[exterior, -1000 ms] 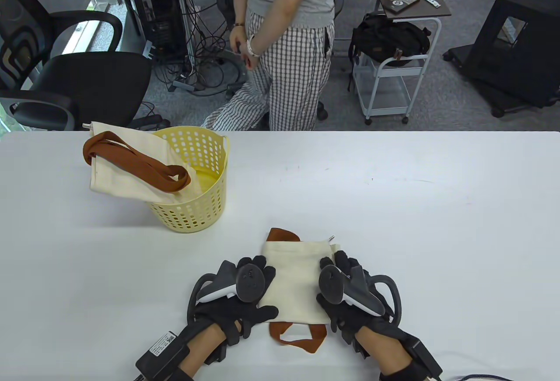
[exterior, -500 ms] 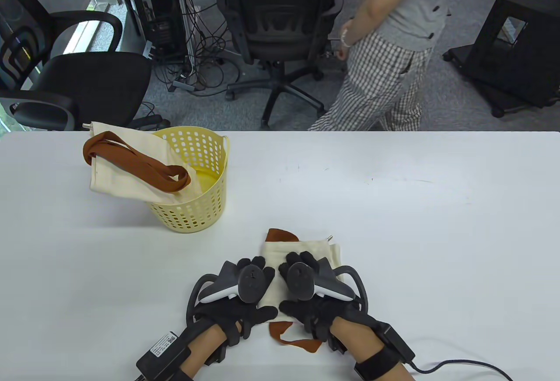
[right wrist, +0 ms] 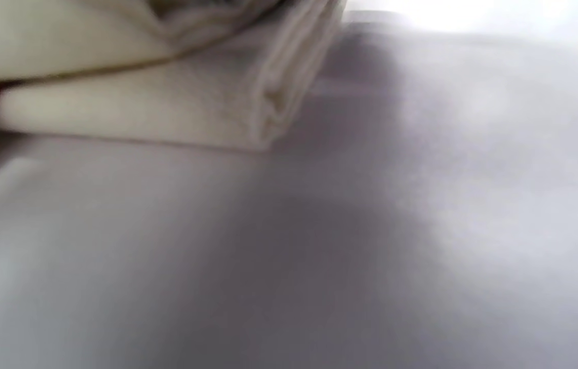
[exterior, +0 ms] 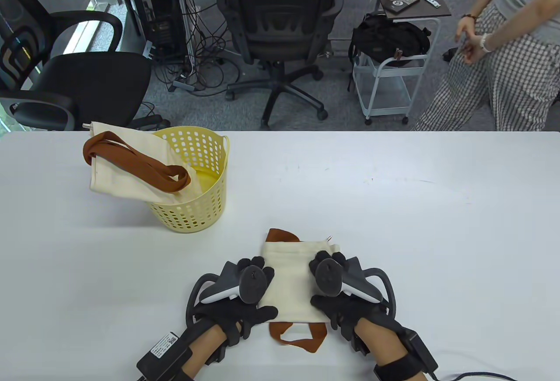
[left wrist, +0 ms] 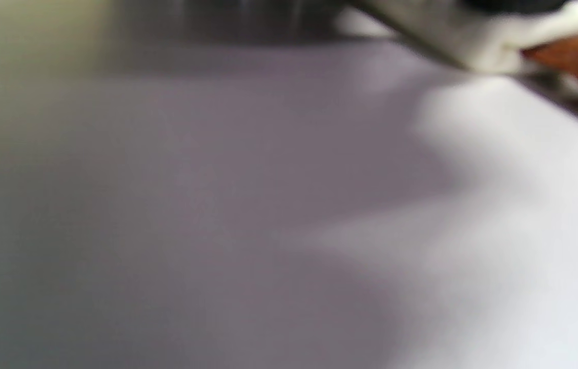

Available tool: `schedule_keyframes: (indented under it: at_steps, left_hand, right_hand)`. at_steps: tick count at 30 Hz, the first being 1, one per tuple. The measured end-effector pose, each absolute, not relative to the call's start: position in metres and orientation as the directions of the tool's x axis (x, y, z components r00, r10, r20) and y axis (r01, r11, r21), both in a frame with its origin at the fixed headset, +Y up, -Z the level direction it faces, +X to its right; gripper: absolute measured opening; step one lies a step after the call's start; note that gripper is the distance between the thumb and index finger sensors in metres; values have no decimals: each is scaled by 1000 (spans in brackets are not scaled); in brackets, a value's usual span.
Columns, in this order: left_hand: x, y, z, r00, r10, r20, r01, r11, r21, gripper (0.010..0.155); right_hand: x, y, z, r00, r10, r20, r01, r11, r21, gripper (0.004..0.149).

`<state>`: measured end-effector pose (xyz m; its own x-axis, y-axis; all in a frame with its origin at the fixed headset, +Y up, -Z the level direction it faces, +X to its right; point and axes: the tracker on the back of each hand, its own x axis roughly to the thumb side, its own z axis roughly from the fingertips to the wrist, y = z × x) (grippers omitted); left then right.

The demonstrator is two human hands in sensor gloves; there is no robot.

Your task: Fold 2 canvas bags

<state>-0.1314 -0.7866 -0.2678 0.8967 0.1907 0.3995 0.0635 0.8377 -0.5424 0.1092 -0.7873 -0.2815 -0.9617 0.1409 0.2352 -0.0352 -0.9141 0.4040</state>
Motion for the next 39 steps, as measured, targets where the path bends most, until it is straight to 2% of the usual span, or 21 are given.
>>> schedule_keyframes:
  at_steps: [5, 9, 11, 17, 20, 23, 25, 26, 28, 39]
  left_hand:
    - [-135, -786, -269, 892, 216, 397, 34, 844, -536, 89]
    - [-146, -775, -270, 906, 147, 397, 49, 895, -444, 87]
    - [-162, -759, -274, 923, 83, 376, 66, 927, -368, 87]
    - [-221, -730, -271, 958, 87, 275, -6, 959, -282, 86]
    - [-249, -733, -265, 971, 75, 228, -13, 966, -259, 86]
    - [-271, -750, -262, 977, 101, 185, -52, 966, -252, 86]
    - [-279, -757, -265, 981, 83, 175, -28, 956, -293, 87]
    - [-280, -757, -266, 984, 76, 161, -19, 944, -328, 87]
    - [-283, -755, -267, 984, 100, 148, -54, 956, -288, 87]
    - [-281, -750, -265, 982, 110, 155, -61, 955, -291, 87]
  right_hand:
    - [110, -789, -281, -960, 163, 228, -56, -908, 415, 74]
    - [110, -789, -281, -959, 170, 228, -62, -907, 417, 74]
    - [110, -789, -281, -958, 172, 228, -63, -906, 418, 74]
    - [109, -789, -280, -959, 167, 228, -58, -906, 418, 74]
    - [109, -788, -280, -958, 173, 228, -63, -904, 423, 74]
    - [108, -788, -280, -958, 172, 228, -62, -906, 419, 74]
    - [108, -788, -280, -958, 181, 224, -72, -904, 421, 74]
    - [108, -788, -280, -958, 183, 223, -74, -903, 422, 74]
    - [108, -788, -280, -958, 180, 224, -71, -903, 423, 74]
    - [112, -785, -298, -967, 161, 196, -63, -901, 430, 74]
